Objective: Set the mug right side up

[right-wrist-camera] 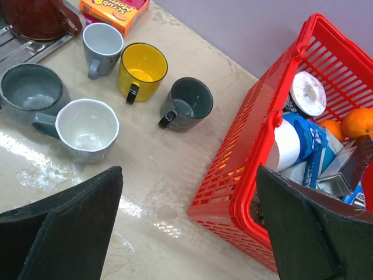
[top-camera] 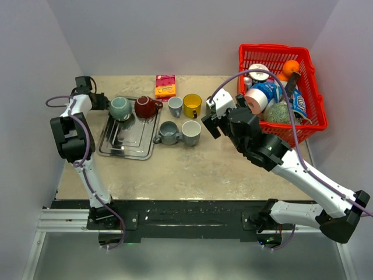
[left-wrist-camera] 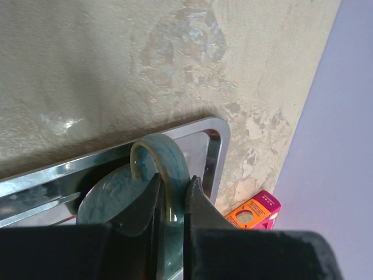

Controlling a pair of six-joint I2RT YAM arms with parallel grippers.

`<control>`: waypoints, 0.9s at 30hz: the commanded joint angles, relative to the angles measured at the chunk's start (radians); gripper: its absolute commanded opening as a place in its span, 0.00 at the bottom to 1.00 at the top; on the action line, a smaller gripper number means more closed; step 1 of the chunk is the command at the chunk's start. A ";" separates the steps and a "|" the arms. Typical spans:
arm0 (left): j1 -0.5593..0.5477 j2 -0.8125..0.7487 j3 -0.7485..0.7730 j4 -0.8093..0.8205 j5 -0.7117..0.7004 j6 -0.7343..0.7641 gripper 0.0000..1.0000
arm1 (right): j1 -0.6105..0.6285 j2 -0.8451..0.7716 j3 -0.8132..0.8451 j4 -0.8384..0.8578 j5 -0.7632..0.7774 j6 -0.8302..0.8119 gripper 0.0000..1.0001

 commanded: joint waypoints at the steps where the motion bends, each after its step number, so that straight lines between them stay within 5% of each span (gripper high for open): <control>1: 0.002 0.004 0.022 0.010 -0.012 0.084 0.00 | 0.002 -0.034 0.005 -0.007 0.005 0.035 0.99; 13: -0.019 -0.294 -0.193 0.219 0.153 0.366 0.00 | 0.002 -0.023 0.032 0.015 -0.183 0.113 0.99; 22: -0.087 -0.543 -0.277 0.181 0.310 0.639 0.00 | 0.002 0.065 0.119 0.041 -0.363 0.235 0.99; 27: -0.255 -0.650 -0.279 0.233 0.408 0.722 0.00 | 0.002 0.119 0.151 0.105 -0.496 0.316 0.99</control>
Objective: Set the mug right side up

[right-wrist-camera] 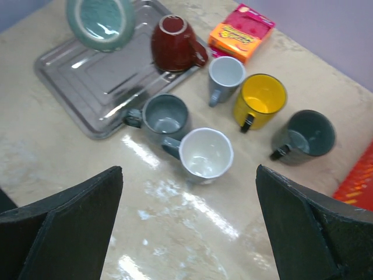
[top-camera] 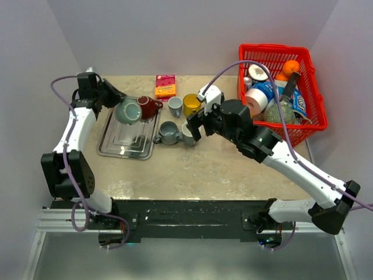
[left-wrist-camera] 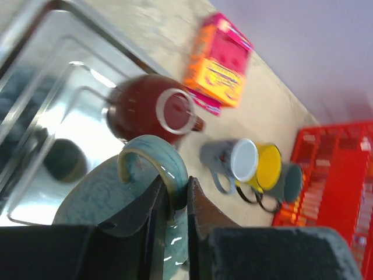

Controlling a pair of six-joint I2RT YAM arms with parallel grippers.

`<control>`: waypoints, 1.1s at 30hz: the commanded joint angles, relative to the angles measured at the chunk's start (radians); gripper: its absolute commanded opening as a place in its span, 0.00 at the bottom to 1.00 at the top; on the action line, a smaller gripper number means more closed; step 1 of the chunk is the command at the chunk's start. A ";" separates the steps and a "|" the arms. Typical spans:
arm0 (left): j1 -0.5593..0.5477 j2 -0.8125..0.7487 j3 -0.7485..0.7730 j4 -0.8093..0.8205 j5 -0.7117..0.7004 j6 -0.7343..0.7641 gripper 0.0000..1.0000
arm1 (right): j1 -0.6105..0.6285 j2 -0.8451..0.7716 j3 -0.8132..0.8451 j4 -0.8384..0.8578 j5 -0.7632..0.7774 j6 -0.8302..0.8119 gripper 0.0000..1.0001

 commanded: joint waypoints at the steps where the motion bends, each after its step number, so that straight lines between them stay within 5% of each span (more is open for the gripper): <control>1: -0.163 -0.134 0.066 0.095 0.170 0.115 0.00 | 0.001 0.032 0.067 0.105 -0.145 0.097 0.99; 15: -0.290 -0.407 -0.113 0.312 0.677 0.285 0.00 | -0.063 0.098 0.292 0.099 -0.194 0.275 0.98; 24: -0.375 -0.512 -0.184 0.305 0.966 0.431 0.00 | -0.079 0.213 0.505 -0.177 -0.211 0.451 0.86; 33: -0.455 -0.495 -0.157 0.079 0.892 0.633 0.00 | -0.079 0.274 0.469 -0.336 -0.302 0.555 0.80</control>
